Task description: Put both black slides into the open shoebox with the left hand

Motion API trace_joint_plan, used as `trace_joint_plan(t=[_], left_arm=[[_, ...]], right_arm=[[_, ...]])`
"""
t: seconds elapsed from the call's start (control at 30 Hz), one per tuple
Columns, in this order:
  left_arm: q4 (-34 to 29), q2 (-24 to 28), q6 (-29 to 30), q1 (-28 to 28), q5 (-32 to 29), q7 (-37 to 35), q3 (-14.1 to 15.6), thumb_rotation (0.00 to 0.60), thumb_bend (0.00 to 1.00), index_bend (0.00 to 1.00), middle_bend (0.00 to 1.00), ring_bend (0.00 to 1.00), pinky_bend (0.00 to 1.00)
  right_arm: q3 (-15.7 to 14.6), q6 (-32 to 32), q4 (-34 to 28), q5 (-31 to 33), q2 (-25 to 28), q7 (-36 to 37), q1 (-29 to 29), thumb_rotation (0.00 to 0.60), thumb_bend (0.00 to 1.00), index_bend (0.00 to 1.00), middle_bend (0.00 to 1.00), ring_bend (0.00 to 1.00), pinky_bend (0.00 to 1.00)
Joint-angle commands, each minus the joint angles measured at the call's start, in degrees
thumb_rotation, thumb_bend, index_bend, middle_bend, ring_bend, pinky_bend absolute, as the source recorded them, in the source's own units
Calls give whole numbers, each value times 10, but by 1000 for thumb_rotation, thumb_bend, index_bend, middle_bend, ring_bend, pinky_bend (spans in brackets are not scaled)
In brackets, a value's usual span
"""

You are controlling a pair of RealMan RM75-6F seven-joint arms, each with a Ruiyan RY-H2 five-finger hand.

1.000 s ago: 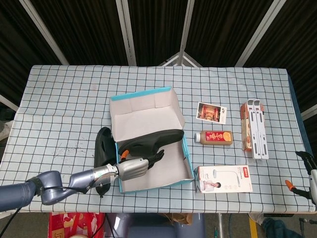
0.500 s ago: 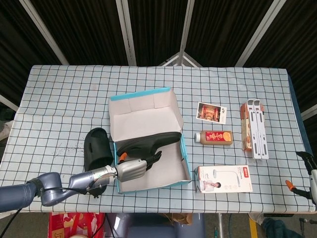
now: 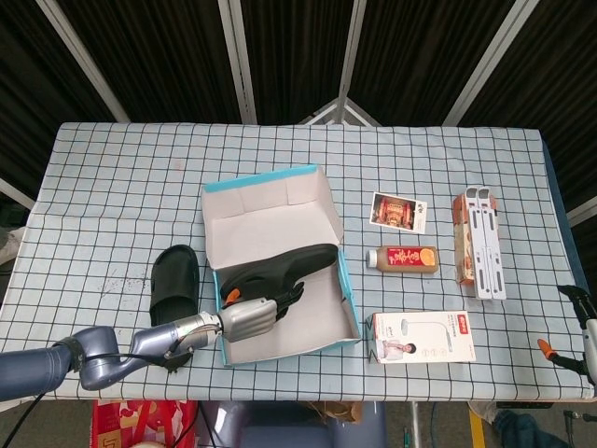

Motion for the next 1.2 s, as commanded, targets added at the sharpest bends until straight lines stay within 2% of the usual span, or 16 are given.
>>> trace_joint_plan(t=[0.03,0.67,0.87,1.2], left_arm=[[1,-1,-4,0,-4,5,3,600,503,313,461,58,48],[12,-20,-12,-9,-20,26,11,600,495,295,439,58,48],[7,-14,-10,-12,-19,39,10,597,358,234,332,55,48],[-14,2,-9,-6,-31,68,7,458,331,181,234,48,48]], right_arm=[[0,0,0,1,0,-1,0,600,234,172,165,219,217],[0,0,-1,2,2,4,-2,600,233,172,165,219,218],[0,0,-1,1,2,4,-2,600,233,172,165,219,217],[0,-1,-2,1,1,1,-1,600,234,172,165,219,218]])
